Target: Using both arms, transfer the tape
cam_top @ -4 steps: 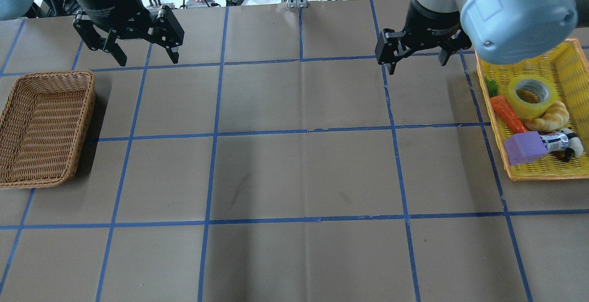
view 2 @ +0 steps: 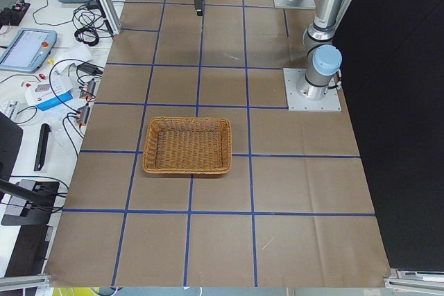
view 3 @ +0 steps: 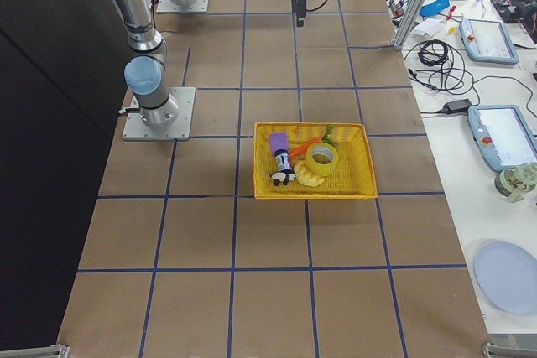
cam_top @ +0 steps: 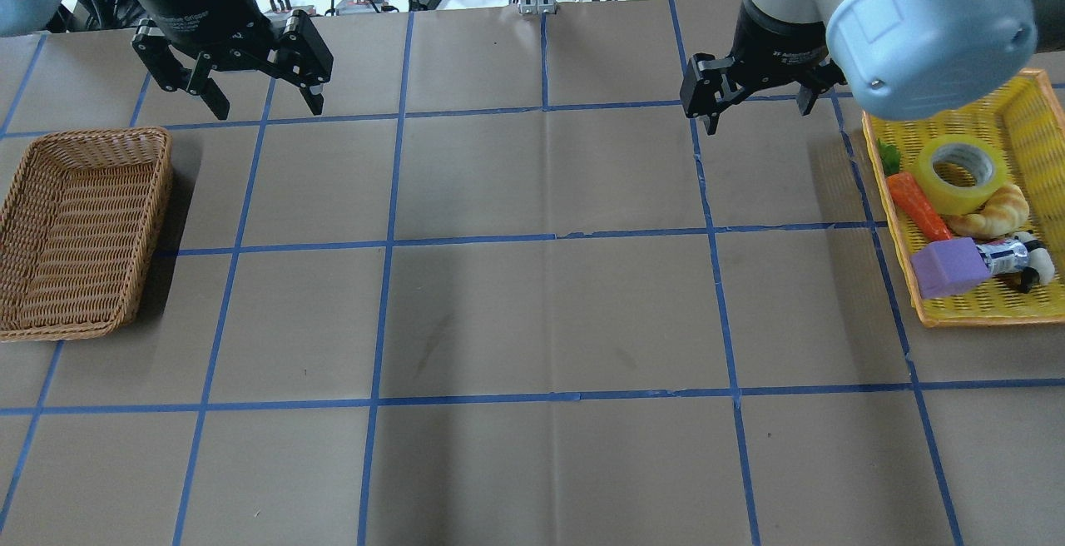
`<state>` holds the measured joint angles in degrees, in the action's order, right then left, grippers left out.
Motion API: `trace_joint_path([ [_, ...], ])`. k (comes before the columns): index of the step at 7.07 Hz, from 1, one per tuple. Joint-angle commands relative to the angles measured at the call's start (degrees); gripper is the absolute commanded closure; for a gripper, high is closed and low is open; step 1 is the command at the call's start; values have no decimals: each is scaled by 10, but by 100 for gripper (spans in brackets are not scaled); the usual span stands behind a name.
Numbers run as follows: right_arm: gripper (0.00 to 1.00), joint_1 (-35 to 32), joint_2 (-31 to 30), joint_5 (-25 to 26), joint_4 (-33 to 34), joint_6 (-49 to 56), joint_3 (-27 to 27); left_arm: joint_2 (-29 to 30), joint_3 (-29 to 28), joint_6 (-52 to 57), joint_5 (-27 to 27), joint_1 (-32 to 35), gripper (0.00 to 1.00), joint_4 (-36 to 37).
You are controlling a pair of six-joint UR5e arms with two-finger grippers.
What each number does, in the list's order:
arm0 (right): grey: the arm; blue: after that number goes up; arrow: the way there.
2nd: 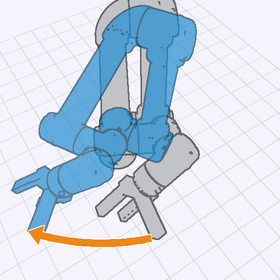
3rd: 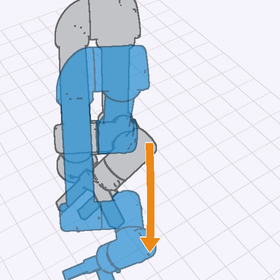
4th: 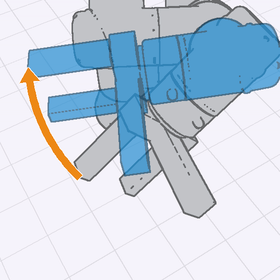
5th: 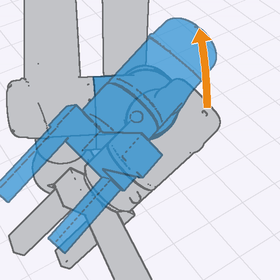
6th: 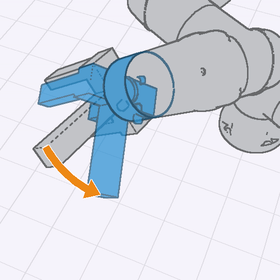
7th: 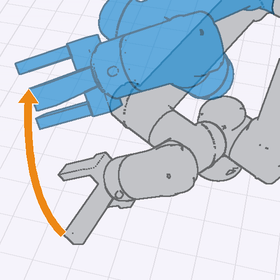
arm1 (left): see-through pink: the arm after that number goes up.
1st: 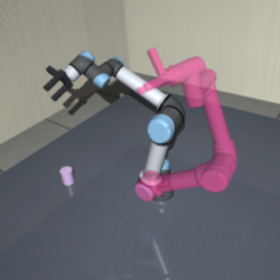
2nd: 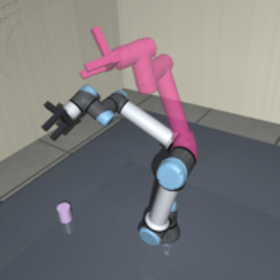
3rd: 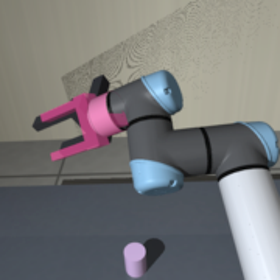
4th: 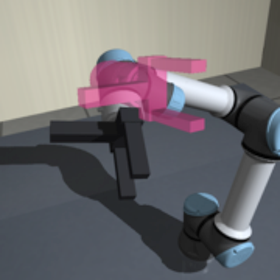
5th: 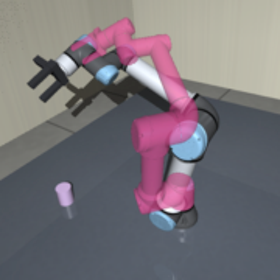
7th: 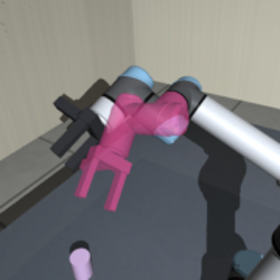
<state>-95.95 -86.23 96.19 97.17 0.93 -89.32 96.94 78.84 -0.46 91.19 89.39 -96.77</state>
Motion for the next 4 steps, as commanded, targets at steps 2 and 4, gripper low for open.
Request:
trace_joint_path([
  [2, 0, 4, 0, -7, 3, 4, -1, 0, 0, -1, -1, 0, 0, 0],
  [4, 0, 37, 13, -6, 20, 21, 6, 0, 0, -1, -1, 0, 0, 0],
])
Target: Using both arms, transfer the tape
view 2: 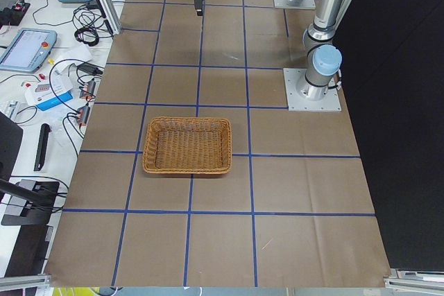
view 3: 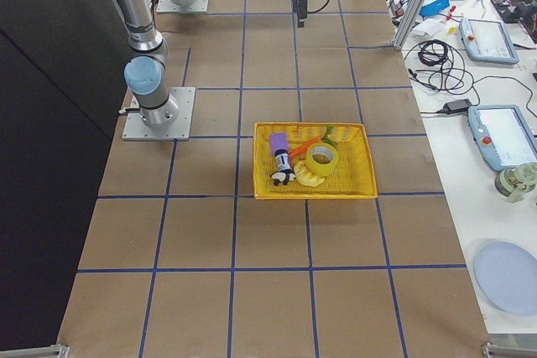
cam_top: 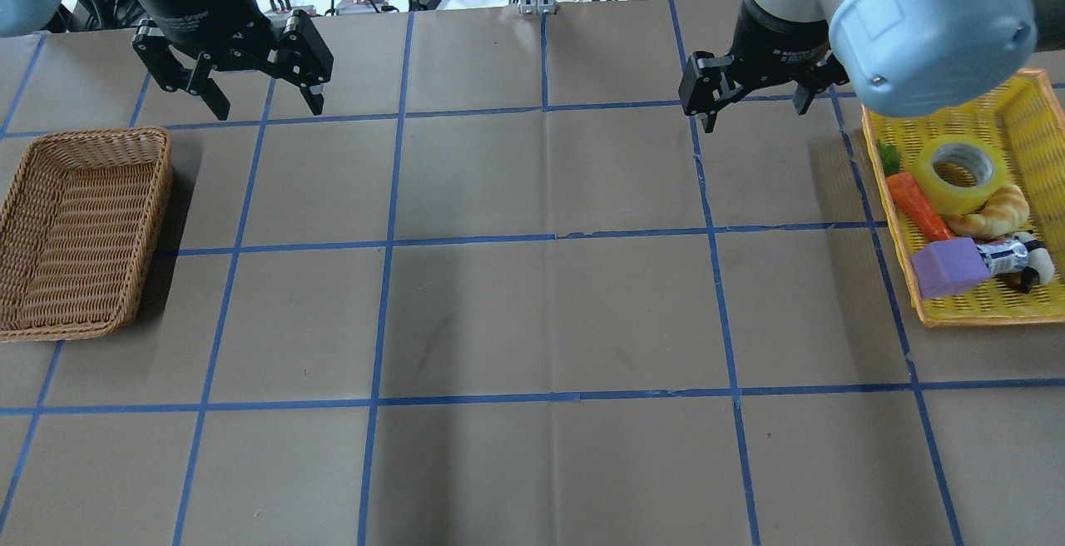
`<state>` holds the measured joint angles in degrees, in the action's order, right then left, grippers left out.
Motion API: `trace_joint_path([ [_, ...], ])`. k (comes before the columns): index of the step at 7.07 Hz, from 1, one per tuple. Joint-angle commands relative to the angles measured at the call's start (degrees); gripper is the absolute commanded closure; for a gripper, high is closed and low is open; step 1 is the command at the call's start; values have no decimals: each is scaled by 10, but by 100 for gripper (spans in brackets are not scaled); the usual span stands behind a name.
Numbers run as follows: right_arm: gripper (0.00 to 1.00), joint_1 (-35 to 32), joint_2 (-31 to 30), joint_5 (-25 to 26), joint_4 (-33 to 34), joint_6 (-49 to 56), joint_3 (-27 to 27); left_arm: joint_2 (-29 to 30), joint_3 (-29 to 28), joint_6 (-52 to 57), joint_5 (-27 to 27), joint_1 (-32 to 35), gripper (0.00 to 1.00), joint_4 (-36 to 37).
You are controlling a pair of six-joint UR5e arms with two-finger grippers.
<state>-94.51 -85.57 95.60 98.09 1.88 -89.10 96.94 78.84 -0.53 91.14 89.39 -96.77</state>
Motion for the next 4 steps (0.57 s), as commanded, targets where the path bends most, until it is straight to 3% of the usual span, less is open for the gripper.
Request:
trace_joint_path([
  [1, 0, 59, 25, 1, 23, 39, 6, 0, 0, 0, 0, 0, 0, 0],
  [4, 0, 203, 89, 0, 79, 226, 7, 0, 1, 0, 1, 0, 0, 0],
])
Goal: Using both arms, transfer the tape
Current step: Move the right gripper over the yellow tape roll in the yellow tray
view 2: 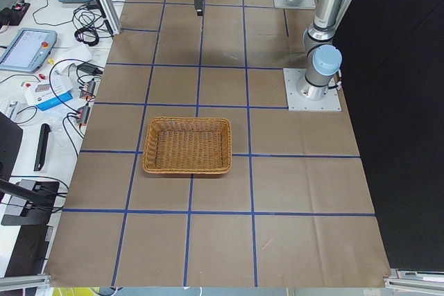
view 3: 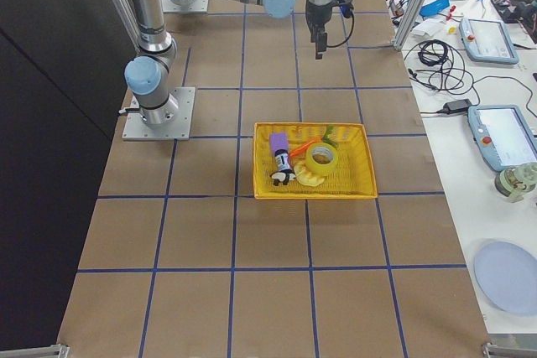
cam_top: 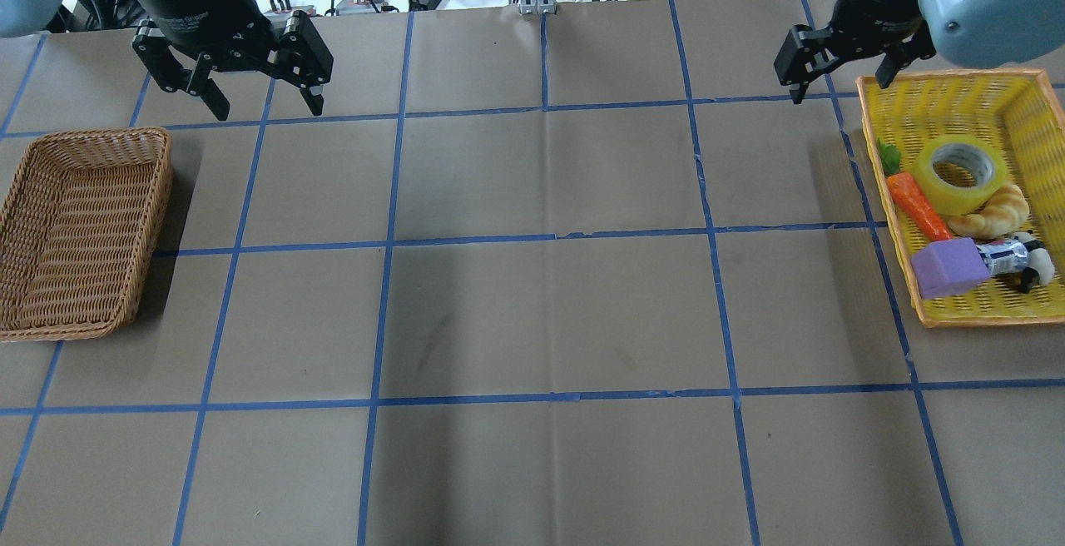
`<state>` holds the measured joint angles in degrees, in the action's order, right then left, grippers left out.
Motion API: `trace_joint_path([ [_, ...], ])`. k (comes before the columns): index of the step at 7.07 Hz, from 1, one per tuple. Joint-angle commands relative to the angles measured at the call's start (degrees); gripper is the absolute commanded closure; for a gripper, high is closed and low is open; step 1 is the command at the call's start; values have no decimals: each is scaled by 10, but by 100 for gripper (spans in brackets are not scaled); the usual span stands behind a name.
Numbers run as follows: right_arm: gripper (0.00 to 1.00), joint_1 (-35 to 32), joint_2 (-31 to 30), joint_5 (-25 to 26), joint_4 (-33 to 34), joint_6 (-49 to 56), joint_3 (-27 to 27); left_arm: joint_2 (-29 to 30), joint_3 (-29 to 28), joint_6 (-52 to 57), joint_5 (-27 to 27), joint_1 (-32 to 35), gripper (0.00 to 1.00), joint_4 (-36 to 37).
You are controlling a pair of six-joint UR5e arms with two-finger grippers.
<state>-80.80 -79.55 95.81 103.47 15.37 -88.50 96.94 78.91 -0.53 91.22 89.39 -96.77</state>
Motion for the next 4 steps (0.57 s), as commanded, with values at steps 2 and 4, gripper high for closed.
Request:
trace_joint_path([
  [2, 0, 123, 122, -47, 94, 212, -6, 0, 0, 0, 0, 0, 0, 0],
  [4, 0, 155, 147, -49, 111, 281, -11, 0, 0, 0, -1, 0, 0, 0],
])
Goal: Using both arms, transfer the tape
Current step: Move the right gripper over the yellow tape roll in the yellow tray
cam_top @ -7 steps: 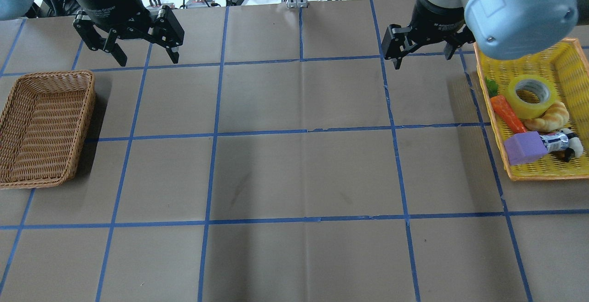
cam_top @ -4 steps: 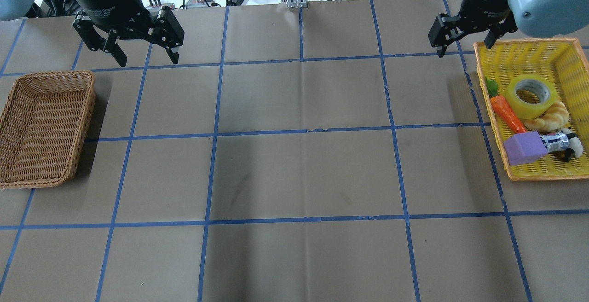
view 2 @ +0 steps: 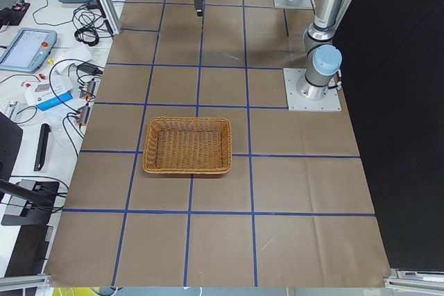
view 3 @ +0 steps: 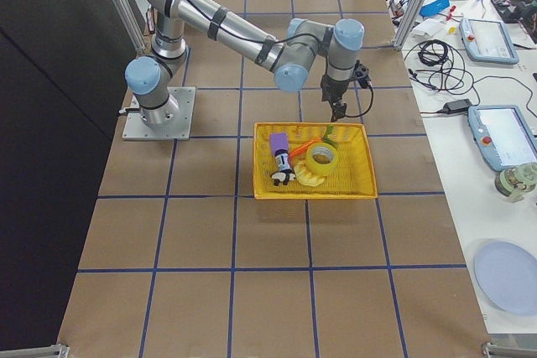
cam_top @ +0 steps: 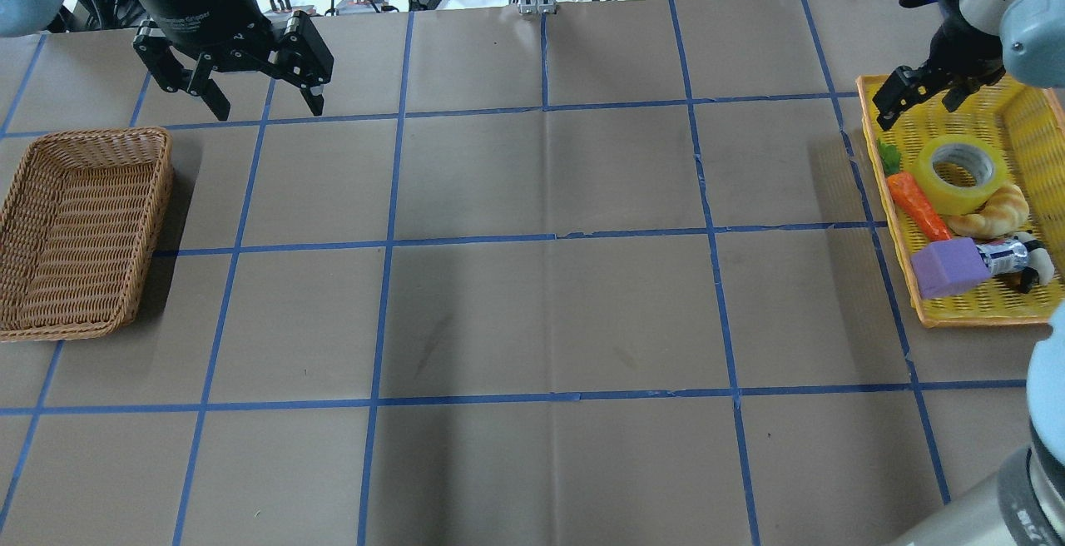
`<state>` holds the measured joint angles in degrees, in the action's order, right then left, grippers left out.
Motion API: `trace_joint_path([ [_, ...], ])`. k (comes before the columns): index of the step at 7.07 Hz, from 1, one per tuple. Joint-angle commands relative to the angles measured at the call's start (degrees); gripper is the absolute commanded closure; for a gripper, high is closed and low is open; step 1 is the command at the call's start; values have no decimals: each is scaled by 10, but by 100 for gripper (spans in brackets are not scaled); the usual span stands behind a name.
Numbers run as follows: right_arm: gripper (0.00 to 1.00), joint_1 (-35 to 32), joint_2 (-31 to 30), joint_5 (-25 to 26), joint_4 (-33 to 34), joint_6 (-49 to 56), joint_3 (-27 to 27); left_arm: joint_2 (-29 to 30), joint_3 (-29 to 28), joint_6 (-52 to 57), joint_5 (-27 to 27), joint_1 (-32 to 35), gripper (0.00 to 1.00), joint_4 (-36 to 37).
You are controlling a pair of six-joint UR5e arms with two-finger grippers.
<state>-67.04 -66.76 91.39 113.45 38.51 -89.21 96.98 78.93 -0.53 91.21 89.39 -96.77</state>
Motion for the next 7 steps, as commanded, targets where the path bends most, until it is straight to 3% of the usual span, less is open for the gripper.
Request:
trace_joint_path([
  [1, 0, 22, 36, -2, 36, 70, -4, 0, 0, 0, -1, 0, 0, 0],
  [2, 0, 37, 52, -3, 51, 129, -4, 0, 0, 0, -1, 1, 0, 0],
  [5, 0, 52, 57, 3, 58, 144, -53, 0, 0, 0, -2, 0, 0, 0],
  [6, 14, 55, 57, 8, 58, 144, -61, 0, 0, 0, -2, 0, 0, 0],
  [7, 71, 55, 56, 22, 57, 144, -62, 0, 0, 0, -2, 0, 0, 0],
])
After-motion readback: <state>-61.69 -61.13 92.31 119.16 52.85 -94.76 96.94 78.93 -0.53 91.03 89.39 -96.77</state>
